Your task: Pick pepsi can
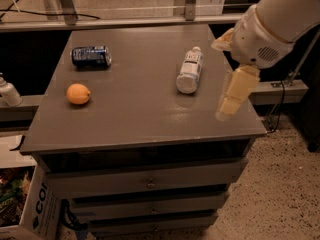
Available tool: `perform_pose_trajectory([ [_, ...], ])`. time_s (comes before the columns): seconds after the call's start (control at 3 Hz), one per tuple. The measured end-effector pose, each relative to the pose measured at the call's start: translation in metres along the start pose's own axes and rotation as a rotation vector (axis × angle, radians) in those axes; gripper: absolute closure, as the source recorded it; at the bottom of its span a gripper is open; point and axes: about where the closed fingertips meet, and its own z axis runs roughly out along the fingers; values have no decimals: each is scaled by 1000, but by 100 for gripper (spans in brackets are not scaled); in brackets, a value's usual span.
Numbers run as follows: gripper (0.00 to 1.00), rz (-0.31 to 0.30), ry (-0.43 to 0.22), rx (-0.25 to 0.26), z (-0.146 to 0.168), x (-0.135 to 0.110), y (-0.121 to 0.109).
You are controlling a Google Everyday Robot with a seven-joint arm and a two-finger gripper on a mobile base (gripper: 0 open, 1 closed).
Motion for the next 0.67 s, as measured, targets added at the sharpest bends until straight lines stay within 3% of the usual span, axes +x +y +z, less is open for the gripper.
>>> perform_pose_trajectory([
  [0.33,0,-99,-84,40,46,-52,-44],
  [0.67,0,-99,-84,40,46,-52,-43],
])
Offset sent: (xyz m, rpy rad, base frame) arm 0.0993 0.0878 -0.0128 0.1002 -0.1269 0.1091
